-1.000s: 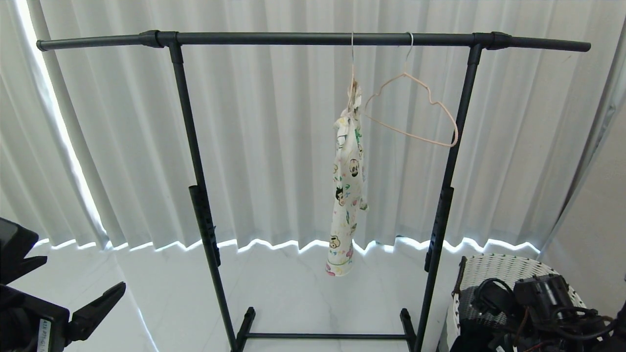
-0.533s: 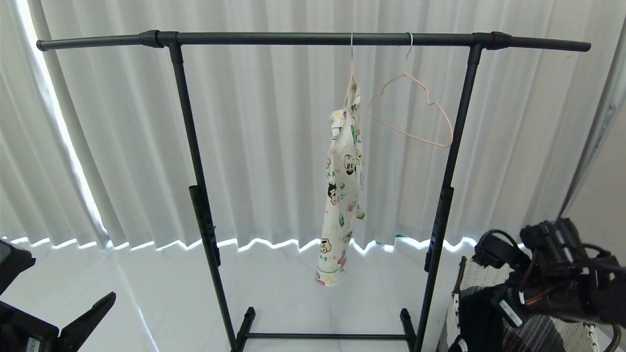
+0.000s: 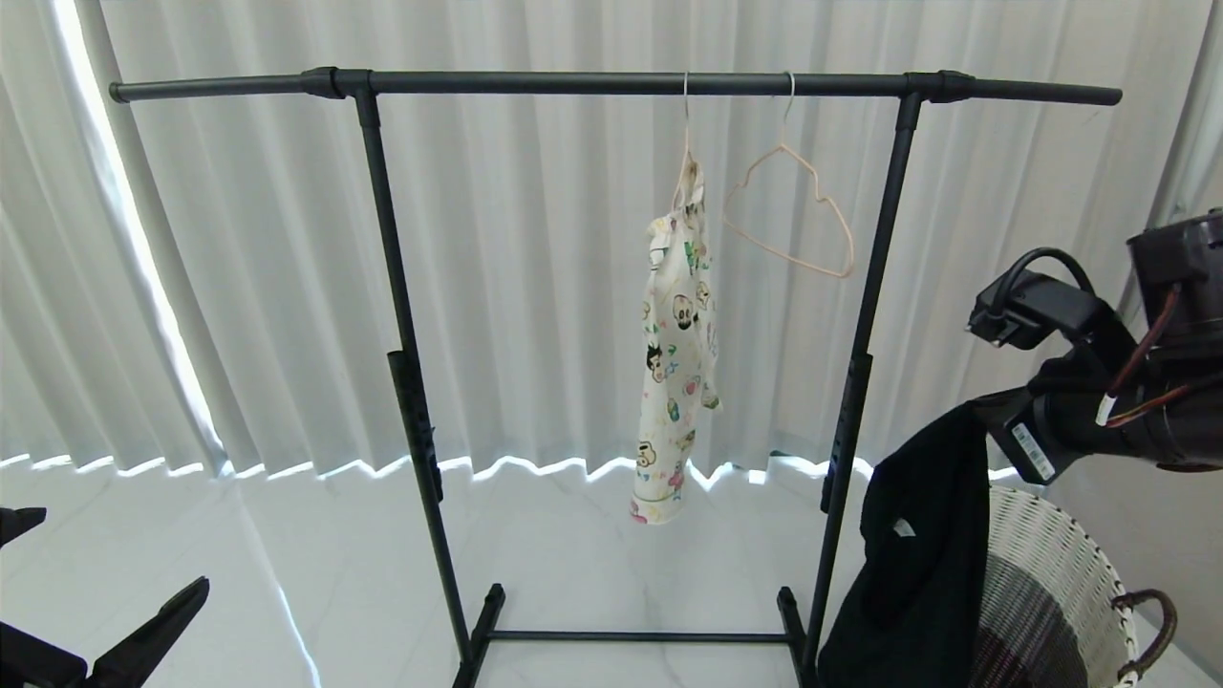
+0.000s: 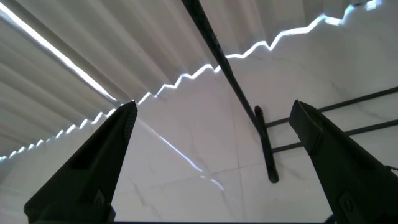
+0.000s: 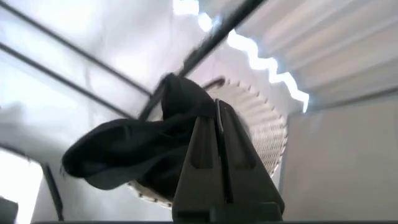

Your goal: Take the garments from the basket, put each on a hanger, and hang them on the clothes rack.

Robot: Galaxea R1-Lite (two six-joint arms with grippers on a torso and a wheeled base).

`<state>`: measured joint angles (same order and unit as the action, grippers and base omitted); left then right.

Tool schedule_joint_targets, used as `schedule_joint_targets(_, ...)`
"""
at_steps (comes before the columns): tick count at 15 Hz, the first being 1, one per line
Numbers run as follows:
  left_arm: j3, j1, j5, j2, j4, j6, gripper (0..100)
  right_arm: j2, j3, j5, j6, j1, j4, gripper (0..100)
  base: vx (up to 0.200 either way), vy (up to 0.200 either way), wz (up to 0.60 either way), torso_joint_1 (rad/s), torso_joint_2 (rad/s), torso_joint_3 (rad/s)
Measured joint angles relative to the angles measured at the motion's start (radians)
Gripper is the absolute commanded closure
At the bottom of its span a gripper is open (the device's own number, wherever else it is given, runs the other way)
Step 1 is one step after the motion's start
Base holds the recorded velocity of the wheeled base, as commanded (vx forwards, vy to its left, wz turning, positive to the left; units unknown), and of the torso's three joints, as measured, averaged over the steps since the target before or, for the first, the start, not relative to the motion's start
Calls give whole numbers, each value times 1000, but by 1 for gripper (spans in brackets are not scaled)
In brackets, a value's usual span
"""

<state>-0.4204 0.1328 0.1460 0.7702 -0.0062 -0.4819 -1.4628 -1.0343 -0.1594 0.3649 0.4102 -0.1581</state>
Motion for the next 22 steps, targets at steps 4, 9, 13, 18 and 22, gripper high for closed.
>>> schedule_joint_targets(4,-17,11,-6,13,1,1,0,22,-88,0,0,35,-63,100,-200,0,0,1,1,5)
schedule_joint_targets(9,-64,54,-98,56,-26,96,0,14,-170,14,-21,110,-65,100,0,0,0,0,0,0)
schedule_joint_targets(13,-114,178,-190,161,-198,257,0,-43,-319,44,-55,197,-63,100,0,0,0,0,0,0)
schedule_joint_targets(18,-121,322,-192,261,-290,222,0,-165,-517,74,-57,304,-66,100,0,0,0,0,0,0)
schedule_joint_targets(22,-123,377,-193,298,-291,224,0,-250,-612,104,-68,360,-66,100,0,0,0,0,0,0)
